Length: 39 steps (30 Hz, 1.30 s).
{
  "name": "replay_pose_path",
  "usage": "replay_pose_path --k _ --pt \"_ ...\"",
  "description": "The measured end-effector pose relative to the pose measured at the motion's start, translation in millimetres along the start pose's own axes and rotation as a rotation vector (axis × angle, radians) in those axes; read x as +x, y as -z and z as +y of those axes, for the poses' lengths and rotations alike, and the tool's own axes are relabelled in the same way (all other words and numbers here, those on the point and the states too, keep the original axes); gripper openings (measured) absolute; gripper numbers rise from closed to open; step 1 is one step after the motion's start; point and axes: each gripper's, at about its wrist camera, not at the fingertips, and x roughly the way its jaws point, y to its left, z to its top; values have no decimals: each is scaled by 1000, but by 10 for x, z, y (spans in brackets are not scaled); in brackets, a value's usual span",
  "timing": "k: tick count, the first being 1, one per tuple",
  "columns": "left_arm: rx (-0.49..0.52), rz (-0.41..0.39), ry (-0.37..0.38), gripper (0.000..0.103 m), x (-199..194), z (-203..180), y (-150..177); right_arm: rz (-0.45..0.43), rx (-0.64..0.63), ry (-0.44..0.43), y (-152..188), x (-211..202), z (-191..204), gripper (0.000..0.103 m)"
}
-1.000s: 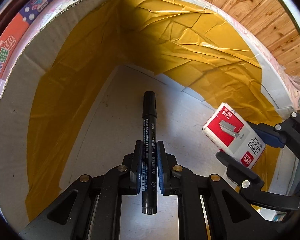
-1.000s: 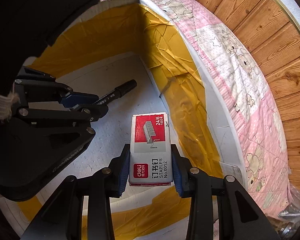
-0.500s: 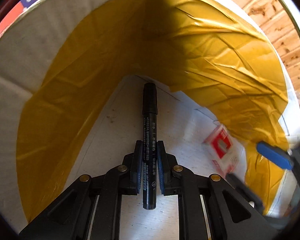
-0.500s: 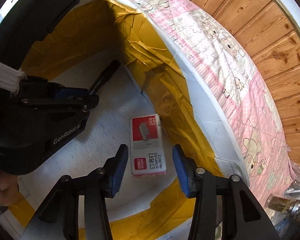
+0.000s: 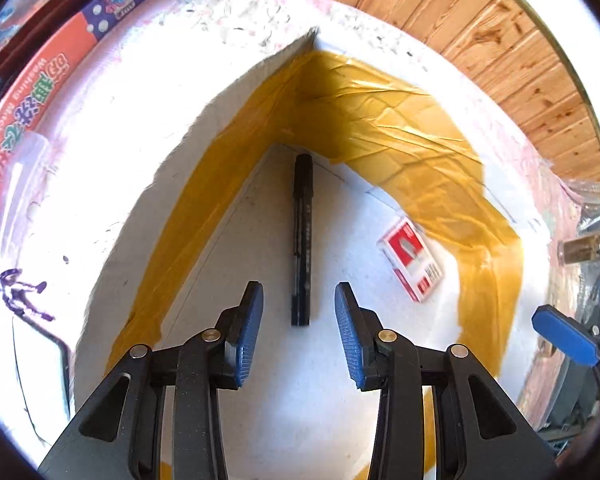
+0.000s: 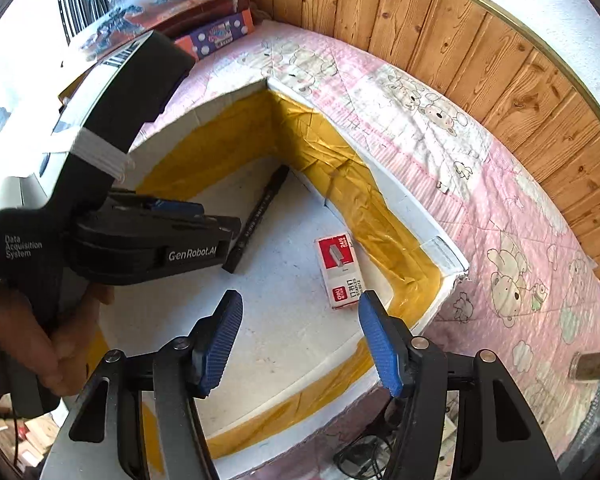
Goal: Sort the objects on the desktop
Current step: 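Open both tools to drop the marker and staples box inside, then grasp the black glasses with the left tool while the right tool grasps the white charger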
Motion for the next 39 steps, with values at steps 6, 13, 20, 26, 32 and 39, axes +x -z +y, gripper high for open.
replay_pose_path --k 6,13,20,26,32,39 --pt "12 -64 33 39 -442 -29 255 -112 72 -84 -104 -243 108 63" --pt "110 -195 21 39 -985 -249 698 -321 194 -216 278 -538 55 65" --pt "239 -311 7 39 -1281 -514 1314 -478 283 -277 803 -728 -2 65" --pt "361 -388 28 39 -1477 -834 1838 -626 357 -313 1423 -944 -97 65" --pt "502 -356 90 39 -1418 -1318 2200 -665 446 -243 2164 -935 -326 65" --pt "563 -259 129 40 -999 -1790 2326 -563 600 -142 2778 -568 -753 65"
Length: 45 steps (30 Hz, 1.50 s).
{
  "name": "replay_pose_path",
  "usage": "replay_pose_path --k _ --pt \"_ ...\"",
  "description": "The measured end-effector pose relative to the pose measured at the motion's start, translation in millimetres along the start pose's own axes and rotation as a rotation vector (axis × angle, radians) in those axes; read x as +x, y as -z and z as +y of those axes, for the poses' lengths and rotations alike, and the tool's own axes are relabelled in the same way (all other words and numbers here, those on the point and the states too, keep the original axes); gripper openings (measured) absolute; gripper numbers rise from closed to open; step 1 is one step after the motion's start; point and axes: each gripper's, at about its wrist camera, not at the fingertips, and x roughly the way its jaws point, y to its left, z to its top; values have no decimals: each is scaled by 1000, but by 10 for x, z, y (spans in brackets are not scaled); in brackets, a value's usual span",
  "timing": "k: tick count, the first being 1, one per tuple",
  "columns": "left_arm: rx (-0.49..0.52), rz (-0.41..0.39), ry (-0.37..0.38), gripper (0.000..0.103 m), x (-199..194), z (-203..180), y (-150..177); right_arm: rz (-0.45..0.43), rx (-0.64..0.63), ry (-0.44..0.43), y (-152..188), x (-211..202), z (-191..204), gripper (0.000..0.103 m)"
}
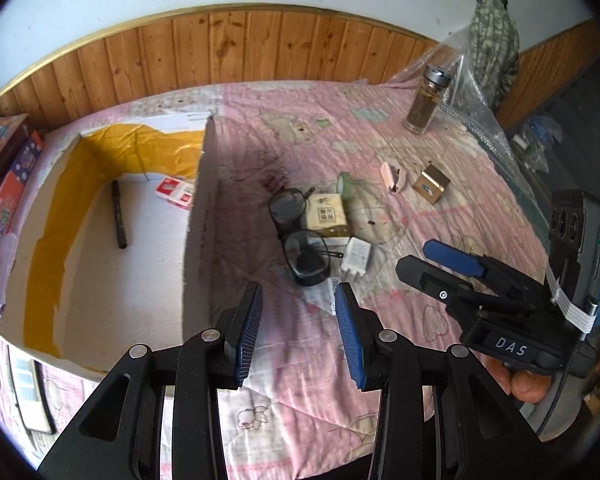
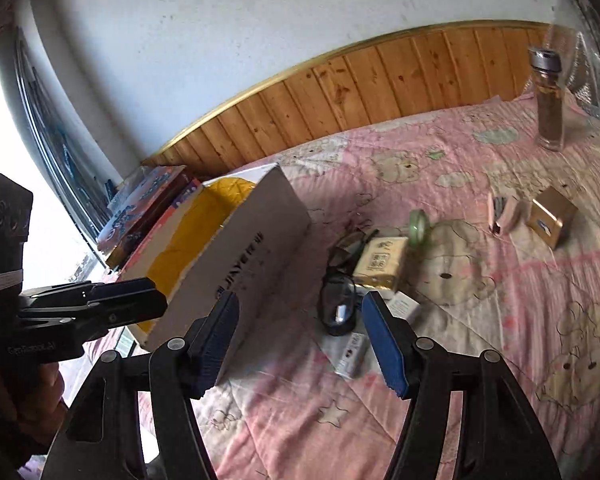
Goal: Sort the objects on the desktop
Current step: 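Grasp the black glasses with the left tool while the right tool grasps the white charger, then lift the glasses with the left tool while the right tool lifts the charger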
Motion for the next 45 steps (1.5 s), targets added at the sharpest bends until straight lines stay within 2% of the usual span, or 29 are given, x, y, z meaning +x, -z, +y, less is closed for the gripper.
replay_pose_path --k 5,6,8,11,14,18,19,21,22,26,27,30,33,37,39,41,43,45 --pt "-36 81 -10 40 482 -78 1 87 34 97 149 264 -280 64" --pt "-54 92 -8 40 561 -74 -4 109 42 114 165 345 -323 58" --pt "-89 110 8 40 707 -53 -45 156 62 146 186 525 -413 52" --pt "-133 126 5 40 930 -15 -159 183 106 169 143 756 -508 52" --pt "-162 141 -19 44 1206 26 -296 202 104 216 82 969 -562 52" --pt "-227 184 -39 44 1597 151 -429 245 90 254 102 1204 -654 51" --pt "-246 188 -36 44 1676 187 -452 228 70 251 112 1190 -660 49" --pt "-285 192 -42 47 1809 265 -491 242 24 262 132 1151 -667 37" --pt "-311 183 -33 56 1848 313 -505 247 17 278 136 1110 -694 36" --pt "-396 167 20 63 1964 429 -557 242 5 349 118 947 -866 35" --pt "-417 166 31 64 1985 458 -555 248 11 350 116 932 -930 32" --pt "-480 183 52 63 1980 532 -570 240 3 328 84 922 -995 33" --pt "-516 155 96 63 1911 548 -589 235 -19 309 67 952 -997 35" --pt "-563 130 28 63 1983 594 -634 223 -20 285 66 957 -1020 35" --pt "-545 134 -23 65 2049 566 -645 220 -26 277 56 971 -1018 34" --pt "-523 117 -22 65 2095 521 -671 216 -37 270 60 973 -1017 34" --pt "-514 139 -15 64 2205 484 -674 207 -45 260 70 962 -1022 34" --pt "-454 123 -71 65 2218 410 -726 200 -43 249 65 968 -1040 34"
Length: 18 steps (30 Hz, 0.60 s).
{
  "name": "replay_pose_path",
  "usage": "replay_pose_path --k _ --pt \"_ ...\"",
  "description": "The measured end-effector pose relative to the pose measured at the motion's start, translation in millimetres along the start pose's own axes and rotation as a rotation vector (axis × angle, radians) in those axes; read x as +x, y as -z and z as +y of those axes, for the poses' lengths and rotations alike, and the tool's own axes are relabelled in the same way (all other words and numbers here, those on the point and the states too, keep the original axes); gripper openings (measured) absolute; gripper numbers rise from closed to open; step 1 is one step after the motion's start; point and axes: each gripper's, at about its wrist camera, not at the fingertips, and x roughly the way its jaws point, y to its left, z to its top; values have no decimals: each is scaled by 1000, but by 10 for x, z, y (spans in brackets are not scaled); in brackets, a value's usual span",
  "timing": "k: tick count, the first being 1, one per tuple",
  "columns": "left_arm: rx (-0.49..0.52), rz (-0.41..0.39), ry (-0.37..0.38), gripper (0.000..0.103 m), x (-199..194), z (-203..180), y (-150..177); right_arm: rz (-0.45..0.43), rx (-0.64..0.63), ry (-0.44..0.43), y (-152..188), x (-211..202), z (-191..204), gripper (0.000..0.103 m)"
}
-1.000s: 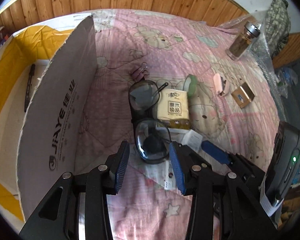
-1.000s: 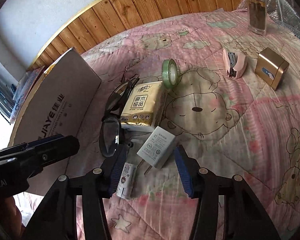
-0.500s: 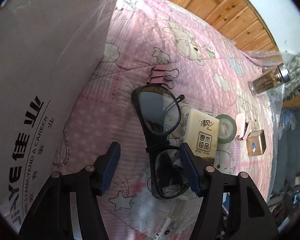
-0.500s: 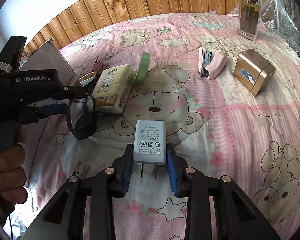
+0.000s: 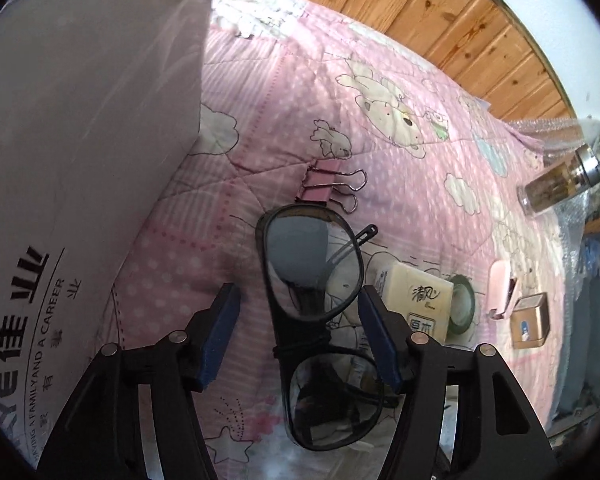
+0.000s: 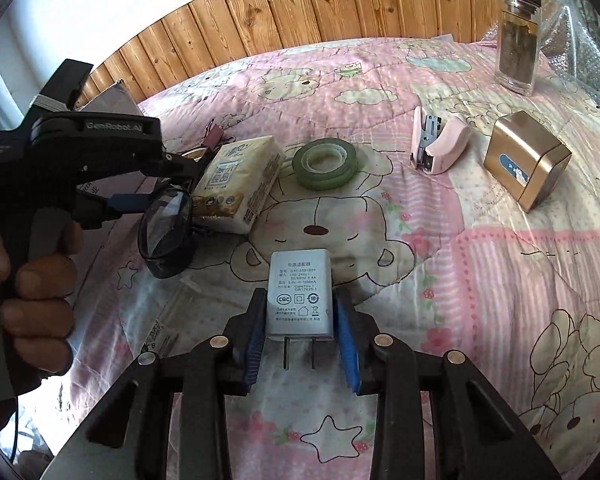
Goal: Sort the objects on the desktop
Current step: 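Lift the glasses with the left tool while the right tool lifts the charger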
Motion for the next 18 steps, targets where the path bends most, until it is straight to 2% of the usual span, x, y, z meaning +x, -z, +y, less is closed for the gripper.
replay_pose_path --k 3,5,8,12,15,17,18 --pt "57 -12 -49 62 0 -98 9 -4 0 -12 3 -2 -14 34" --pt "60 -15 -45 42 -39 -77 22 -1 8 -22 2 -2 -37 33" --pt "36 14 20 40 -119 3 61 11 36 -50 -24 -4 -83 34" --pt "2 14 39 40 -308 91 143 22 84 -77 -35 -27 -144 33" --pt "-26 -17 33 43 -471 139 217 25 94 -77 -1 -62 -148 33" --pt "-31 -24 62 43 -500 139 250 22 90 -72 14 -66 -138 33" --pt "-24 -27 45 42 -515 128 258 22 87 -68 20 -66 -132 33"
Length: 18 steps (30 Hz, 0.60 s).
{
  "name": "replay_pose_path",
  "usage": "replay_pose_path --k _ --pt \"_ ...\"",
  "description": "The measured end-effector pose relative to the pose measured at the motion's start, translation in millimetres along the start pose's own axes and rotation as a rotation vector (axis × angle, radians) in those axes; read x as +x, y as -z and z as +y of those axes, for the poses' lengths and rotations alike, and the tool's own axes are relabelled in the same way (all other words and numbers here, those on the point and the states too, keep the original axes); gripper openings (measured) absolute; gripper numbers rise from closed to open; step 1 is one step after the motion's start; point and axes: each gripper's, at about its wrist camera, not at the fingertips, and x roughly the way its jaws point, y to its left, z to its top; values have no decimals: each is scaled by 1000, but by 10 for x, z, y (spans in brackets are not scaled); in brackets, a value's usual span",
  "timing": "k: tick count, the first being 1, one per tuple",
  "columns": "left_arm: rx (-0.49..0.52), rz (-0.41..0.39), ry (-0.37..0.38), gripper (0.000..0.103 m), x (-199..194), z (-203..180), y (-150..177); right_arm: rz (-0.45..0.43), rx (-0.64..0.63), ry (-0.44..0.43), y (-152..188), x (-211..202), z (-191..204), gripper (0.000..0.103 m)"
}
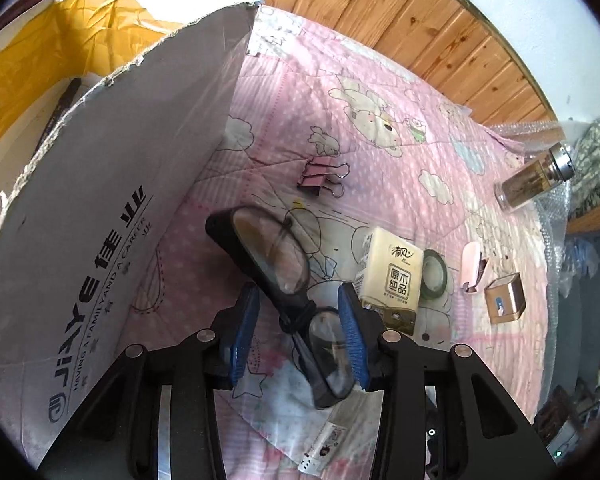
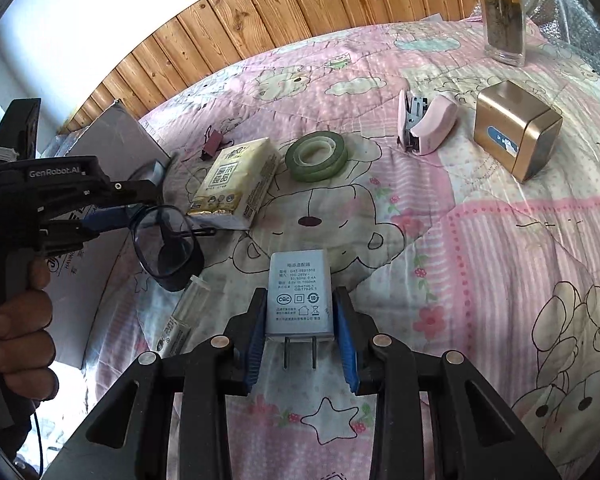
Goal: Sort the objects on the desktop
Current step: 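Lift the glasses with the left tool while the right tool lifts the charger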
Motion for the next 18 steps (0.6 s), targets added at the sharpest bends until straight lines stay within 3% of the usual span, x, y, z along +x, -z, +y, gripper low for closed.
replay_pose_path --k 6,13,16,18 --pt "-41 28 17 46 15 -8 -90 3 -1 -2 0 -3 -25 33" --pt "-167 74 -2 52 -81 182 102 0 -5 0 7 1 -19 33" --pt "-234 117 -36 54 102 264 69 -2 -12 6 15 2 -5 33" --pt "-241 70 -81 58 158 257 -8 -2 -22 11 16 3 10 33"
